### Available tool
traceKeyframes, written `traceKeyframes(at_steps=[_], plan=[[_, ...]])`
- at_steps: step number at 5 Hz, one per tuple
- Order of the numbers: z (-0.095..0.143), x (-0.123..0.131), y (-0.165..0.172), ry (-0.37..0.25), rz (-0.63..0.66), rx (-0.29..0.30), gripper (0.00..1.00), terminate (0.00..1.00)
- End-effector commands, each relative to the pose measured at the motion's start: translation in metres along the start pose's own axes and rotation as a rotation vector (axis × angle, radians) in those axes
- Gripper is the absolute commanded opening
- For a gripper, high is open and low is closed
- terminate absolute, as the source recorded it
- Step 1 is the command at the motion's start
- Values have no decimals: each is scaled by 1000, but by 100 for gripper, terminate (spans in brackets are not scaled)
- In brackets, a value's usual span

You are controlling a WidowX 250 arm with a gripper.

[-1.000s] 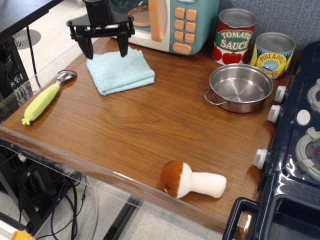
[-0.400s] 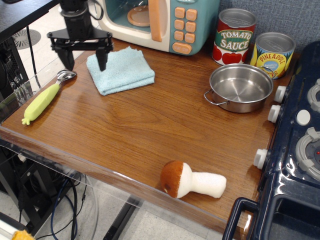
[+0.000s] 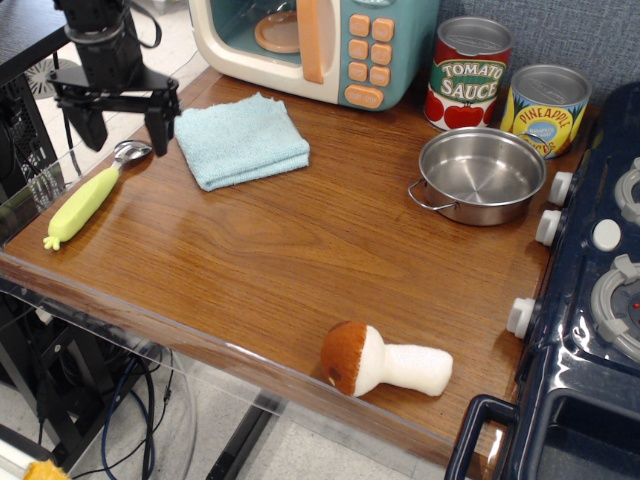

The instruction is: Move the spoon from the bottom left of the table to the top middle of the table.

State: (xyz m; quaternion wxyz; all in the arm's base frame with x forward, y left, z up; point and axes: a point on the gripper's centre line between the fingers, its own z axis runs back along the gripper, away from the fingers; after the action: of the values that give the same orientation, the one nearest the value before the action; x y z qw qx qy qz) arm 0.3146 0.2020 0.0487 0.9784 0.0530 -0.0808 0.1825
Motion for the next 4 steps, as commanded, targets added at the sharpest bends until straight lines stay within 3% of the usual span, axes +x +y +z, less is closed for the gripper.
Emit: traceKeyframes(at_steps=[1, 2, 3, 4], plan=[[15, -14, 23, -22, -16, 98, 100, 0], [11, -16, 29, -29, -13, 166, 100, 0], [-2, -21, 35, 3, -16, 214, 100, 0], [-20, -21, 31, 89, -24, 160, 100, 0]])
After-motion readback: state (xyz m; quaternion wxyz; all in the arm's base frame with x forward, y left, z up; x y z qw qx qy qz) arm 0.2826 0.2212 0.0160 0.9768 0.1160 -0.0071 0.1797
